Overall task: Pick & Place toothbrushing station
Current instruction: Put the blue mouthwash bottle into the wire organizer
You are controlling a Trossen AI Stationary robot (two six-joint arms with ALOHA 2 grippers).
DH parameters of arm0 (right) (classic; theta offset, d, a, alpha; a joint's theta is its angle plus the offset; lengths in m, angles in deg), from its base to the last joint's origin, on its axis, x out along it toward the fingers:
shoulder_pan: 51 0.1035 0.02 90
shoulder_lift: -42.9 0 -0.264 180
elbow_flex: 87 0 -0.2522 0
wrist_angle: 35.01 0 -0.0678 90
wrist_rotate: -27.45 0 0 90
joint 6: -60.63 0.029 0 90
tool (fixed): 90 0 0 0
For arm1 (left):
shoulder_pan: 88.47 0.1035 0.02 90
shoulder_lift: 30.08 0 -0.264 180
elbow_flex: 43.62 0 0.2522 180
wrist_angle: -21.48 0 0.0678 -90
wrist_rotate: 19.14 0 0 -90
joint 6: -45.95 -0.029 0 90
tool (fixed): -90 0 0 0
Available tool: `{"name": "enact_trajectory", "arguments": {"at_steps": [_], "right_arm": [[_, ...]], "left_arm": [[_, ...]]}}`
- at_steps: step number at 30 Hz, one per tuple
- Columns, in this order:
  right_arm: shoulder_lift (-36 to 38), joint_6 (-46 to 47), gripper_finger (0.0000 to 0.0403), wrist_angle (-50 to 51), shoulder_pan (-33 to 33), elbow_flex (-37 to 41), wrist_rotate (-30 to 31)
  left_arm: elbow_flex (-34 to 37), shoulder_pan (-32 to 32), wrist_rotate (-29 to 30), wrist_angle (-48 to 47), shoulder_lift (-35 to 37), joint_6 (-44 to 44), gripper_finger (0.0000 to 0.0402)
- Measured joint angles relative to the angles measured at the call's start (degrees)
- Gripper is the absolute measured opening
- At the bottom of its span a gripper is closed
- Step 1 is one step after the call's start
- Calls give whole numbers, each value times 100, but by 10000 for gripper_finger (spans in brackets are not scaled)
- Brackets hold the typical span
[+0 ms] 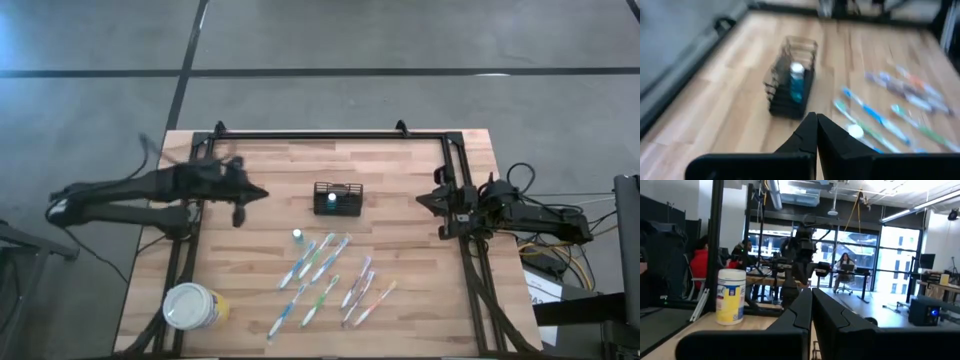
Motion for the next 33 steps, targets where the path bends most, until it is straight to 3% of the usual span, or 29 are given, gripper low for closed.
{"name": "enact_trajectory", "arguments": {"at_steps": [7,14,22,28,33], "right_arm": [[6,56,8,17,0,254,32],[6,74,8,13,-1,238,192],[0,219,8,27,0,238,197],[-7,220,8,46,-2,245,199],[-9,204,8,194,0,249,204]], "left_arm": [[-1474,-522,27,-899,-1687,-39,39],[-2676,-1079,3,-1619,-3078,-337,126],[-4231,-1398,362,-3323,-4565,-892,212],[-4389,-1384,33,-3470,-4893,-1225,233],[-4050,-1374,31,-3203,-4939,-1248,232]]}}
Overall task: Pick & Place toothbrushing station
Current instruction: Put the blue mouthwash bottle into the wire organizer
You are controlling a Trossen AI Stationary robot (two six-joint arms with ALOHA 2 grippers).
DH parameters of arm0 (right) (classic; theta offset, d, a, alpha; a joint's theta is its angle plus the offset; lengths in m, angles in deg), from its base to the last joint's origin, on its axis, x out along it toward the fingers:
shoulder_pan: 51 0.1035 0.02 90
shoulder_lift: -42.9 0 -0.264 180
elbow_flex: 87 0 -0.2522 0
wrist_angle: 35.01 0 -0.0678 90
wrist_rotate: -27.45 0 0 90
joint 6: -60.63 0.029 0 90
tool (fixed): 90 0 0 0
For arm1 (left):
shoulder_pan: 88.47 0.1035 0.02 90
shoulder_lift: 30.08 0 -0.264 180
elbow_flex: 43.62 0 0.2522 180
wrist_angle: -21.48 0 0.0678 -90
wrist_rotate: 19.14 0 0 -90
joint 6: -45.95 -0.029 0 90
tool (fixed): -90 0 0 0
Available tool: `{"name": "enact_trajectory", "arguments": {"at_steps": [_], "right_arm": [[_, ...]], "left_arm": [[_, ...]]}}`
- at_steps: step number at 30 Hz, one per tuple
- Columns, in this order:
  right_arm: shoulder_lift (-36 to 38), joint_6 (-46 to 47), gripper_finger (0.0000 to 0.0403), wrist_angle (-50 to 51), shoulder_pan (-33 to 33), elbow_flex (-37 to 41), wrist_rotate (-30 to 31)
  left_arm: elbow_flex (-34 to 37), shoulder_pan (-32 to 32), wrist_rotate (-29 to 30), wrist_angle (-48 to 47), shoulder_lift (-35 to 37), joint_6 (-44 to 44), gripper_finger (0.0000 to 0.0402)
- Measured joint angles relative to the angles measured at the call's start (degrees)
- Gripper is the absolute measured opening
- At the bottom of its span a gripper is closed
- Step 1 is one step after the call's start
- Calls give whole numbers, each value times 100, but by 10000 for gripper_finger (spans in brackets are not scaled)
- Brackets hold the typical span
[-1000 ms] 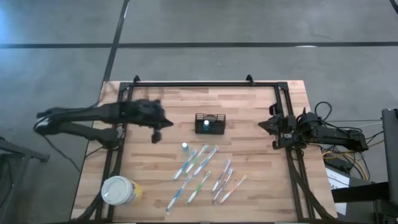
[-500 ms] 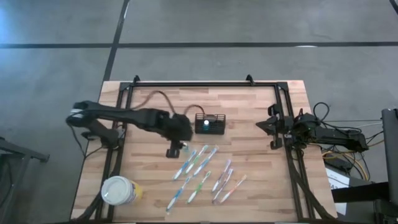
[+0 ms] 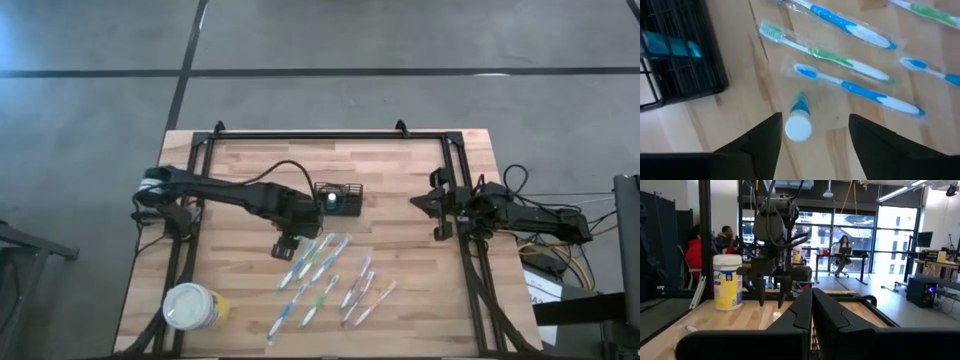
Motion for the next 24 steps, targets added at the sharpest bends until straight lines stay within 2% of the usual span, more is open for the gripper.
{"name": "enact_trajectory", "arguments": {"at_steps": [7,24], "right_arm": [[-2,13,8,-6,0,0,4],[-2,15,8,-8,0,0,39]], "left_arm": [[366,-1,83,311,6,-145,231],[746,127,136,740,8,-305,231]]}}
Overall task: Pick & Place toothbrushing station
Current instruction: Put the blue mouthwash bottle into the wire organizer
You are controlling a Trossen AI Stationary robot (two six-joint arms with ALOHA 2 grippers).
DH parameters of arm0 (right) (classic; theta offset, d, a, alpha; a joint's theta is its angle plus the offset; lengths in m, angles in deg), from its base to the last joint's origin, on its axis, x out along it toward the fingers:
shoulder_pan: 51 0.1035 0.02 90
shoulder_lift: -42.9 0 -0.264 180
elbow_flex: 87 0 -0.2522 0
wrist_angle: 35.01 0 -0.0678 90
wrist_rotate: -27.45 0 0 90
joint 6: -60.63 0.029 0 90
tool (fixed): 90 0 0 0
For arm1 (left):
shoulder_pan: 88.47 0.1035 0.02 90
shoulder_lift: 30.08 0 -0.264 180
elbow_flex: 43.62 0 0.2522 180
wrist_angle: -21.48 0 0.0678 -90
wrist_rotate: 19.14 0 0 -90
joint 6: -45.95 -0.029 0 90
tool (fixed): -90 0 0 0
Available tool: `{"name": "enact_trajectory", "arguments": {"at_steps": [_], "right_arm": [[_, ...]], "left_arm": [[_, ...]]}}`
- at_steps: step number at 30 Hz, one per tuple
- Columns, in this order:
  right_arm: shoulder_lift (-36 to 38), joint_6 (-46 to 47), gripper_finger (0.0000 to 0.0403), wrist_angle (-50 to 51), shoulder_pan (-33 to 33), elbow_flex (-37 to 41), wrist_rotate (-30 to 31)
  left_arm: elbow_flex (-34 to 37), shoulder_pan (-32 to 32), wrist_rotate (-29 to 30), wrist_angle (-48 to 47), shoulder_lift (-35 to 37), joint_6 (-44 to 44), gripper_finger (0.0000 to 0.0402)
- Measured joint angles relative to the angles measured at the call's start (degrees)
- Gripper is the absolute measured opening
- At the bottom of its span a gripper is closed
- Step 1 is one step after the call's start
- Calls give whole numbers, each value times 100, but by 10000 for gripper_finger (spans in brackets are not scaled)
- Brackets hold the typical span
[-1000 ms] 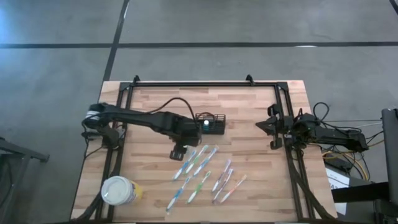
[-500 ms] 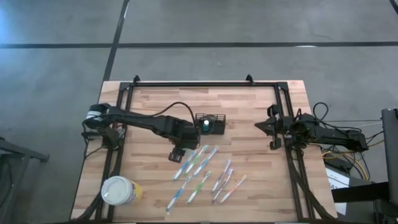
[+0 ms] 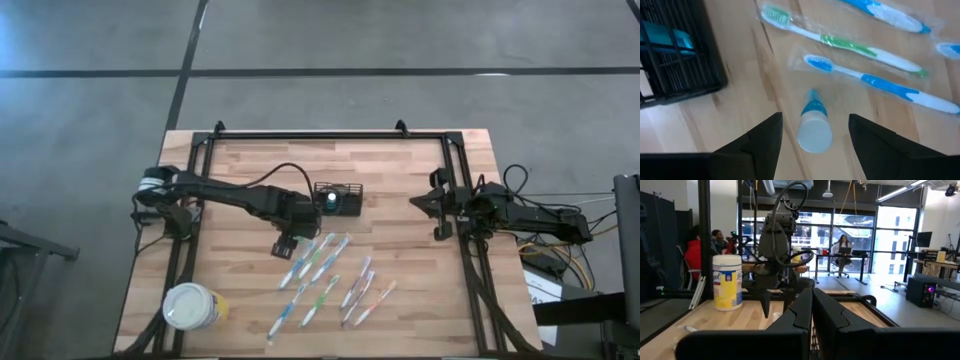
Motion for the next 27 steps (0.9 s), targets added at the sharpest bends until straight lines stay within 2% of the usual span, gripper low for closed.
{"name": "enact_trajectory", "arguments": {"at_steps": [12,27], "right_arm": [[-2,-1,8,-1,0,17,52],[-2,-14,8,-2,0,22,52]], "left_arm": [[75,64,-1,23,3,-129,222],[92,71,-4,122,4,-279,119]]}}
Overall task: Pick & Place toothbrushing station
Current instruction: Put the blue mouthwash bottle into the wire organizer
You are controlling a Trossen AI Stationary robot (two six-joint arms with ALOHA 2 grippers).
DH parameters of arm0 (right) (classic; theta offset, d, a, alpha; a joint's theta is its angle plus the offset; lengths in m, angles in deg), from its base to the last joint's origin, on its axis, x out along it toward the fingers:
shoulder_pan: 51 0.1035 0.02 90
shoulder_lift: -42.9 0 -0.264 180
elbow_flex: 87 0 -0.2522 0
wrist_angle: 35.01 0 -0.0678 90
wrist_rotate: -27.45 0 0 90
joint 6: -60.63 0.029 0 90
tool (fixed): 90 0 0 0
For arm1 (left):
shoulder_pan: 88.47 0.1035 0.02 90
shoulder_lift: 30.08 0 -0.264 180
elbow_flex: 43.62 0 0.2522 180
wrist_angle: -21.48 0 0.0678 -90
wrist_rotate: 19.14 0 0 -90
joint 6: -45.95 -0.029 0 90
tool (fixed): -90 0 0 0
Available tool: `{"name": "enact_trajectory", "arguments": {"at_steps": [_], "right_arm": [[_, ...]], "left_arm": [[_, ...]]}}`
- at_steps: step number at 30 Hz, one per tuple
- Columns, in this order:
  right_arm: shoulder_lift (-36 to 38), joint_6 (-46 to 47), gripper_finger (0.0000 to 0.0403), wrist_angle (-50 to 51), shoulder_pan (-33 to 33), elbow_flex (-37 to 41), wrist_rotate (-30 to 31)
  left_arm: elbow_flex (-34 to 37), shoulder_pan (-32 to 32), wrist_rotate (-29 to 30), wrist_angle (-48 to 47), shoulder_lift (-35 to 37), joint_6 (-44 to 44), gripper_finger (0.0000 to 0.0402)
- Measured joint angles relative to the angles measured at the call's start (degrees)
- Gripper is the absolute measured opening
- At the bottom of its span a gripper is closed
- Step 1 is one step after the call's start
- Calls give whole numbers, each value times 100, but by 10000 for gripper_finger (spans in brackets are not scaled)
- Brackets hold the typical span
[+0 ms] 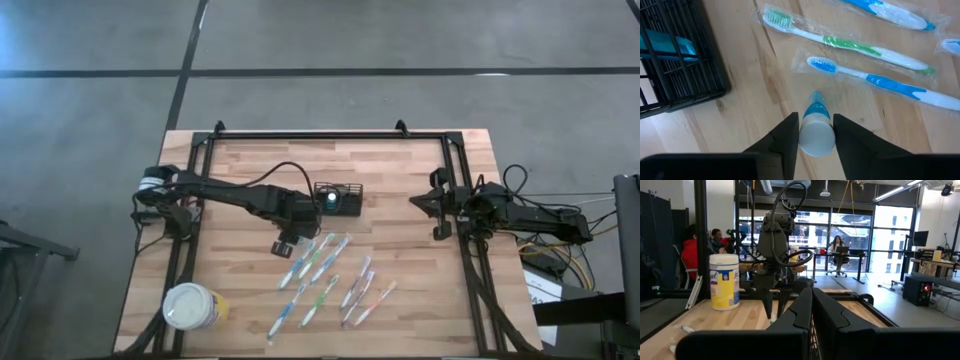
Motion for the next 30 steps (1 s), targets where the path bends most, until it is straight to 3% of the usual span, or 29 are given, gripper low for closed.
{"name": "enact_trajectory", "arguments": {"at_steps": [15,22,30], "right_arm": [[0,5,8,2,0,0,-4],[2,13,8,7,0,0,-9],[5,-2,8,107,-2,0,-9]], "left_arm": [[-108,5,-29,-49,235,-208,97],[154,103,-114,-2,1223,-155,96],[1894,260,-1049,1080,3212,25,96]]}}
